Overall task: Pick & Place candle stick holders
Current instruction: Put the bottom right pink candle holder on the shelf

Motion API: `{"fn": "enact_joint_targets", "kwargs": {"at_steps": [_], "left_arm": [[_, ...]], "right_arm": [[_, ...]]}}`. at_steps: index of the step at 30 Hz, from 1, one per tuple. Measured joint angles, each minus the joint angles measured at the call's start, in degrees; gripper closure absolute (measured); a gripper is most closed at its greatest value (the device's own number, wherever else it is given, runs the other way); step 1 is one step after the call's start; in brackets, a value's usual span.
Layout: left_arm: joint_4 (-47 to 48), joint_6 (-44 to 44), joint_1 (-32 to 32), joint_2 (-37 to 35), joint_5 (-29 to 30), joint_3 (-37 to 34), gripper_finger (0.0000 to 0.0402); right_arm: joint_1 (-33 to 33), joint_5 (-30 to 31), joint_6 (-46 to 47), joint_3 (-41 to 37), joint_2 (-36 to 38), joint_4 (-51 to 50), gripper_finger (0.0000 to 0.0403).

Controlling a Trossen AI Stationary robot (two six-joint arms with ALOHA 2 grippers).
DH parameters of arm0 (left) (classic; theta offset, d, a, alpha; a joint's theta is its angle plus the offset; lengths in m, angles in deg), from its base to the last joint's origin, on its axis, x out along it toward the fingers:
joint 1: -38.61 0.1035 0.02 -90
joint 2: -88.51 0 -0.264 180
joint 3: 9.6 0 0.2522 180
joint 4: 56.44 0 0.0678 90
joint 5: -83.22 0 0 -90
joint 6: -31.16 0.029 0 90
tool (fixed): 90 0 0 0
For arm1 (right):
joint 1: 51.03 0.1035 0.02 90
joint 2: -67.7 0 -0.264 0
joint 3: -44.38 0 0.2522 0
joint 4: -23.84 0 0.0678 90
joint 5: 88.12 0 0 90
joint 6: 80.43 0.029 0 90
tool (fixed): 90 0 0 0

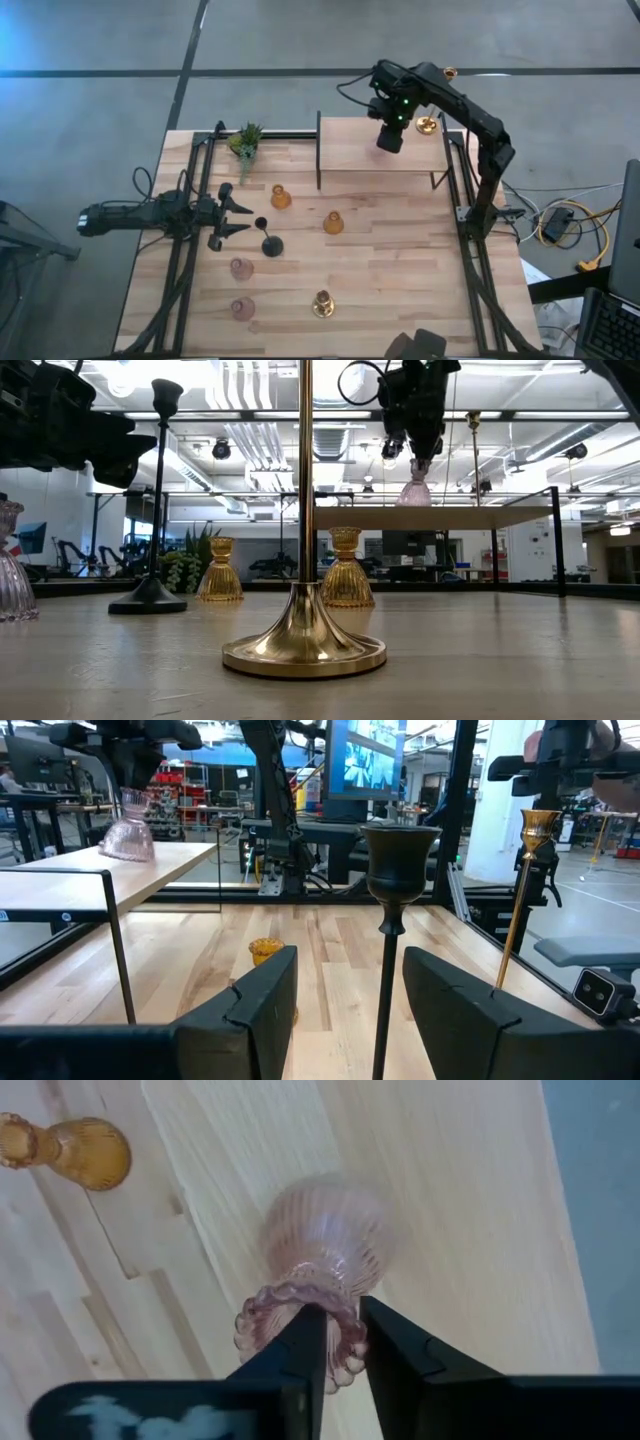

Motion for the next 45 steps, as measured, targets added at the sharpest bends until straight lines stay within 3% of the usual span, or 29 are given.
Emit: {"fn": "enact_joint_targets", "kwargs": {"at_steps": [22, 37, 40, 45], "left_arm": [[0.0, 0.0, 0.0, 0.0, 0.0, 0.0, 0.0213], [0.0, 0.0, 0.0, 0.0, 0.0, 0.0, 0.0213], [0.0, 0.0, 0.0, 0.0, 0.0, 0.0, 0.0213], [0.0, 0.0, 0.0, 0.0, 0.0, 0.0, 0.0213]], "right_arm": [[-0.8, 1.5, 0.6, -0.2, 0.1, 1.9, 0.031], [-0.8, 1.3, 1.3, 7.7, 4.9, 0.0, 0.0266], [-0.2, -1.1, 2.8, 7.2, 7.5, 0.2, 0.0272], [3.8, -10.7, 5.9, 1.5, 13.1, 0.1, 0.0292]]}}
